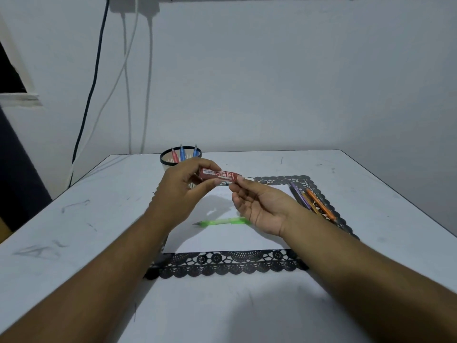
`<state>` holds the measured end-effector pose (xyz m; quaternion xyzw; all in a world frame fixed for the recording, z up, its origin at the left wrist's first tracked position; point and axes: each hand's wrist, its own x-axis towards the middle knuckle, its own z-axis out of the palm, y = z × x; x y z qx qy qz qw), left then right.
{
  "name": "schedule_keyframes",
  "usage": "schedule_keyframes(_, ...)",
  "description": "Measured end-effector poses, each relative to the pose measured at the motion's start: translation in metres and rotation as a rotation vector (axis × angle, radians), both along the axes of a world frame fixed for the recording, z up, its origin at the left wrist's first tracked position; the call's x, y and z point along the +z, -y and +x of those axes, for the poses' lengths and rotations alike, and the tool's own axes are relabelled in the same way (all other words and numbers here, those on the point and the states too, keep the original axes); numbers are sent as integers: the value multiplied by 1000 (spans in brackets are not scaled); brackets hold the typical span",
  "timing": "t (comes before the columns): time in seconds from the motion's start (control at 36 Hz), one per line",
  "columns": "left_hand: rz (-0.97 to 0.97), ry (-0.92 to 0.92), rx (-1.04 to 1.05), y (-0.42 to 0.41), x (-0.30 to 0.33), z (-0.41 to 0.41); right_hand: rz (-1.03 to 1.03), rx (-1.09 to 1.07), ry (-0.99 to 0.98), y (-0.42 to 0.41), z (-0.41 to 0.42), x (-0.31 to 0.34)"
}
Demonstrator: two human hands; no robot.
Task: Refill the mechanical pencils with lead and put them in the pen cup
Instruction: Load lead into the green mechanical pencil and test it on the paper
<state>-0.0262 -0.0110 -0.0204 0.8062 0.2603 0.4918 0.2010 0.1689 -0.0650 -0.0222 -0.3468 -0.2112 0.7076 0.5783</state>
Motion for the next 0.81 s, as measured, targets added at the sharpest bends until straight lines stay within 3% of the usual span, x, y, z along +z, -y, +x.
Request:
schedule_keyframes(0.11, 76, -56, 46, 0, 0, 1, -12, -34, 18, -1, 0, -1)
schedule_keyframes(0.28, -28, -19, 64, -6, -5, -2, 20, -71, 46, -1, 2, 1)
schedule_keyframes(0.42, -56, -77, 102, -13, -10, -5, 156, -140, 247, -2, 8, 0)
schedule_keyframes(0.61, -52, -354, 195, -9, -15, 3, 369, -291, 614, -1, 13, 2)
schedule_keyframes(0.81, -79, -424, 224, -6, -18, 6, 486, -346, 729, -2, 10, 0)
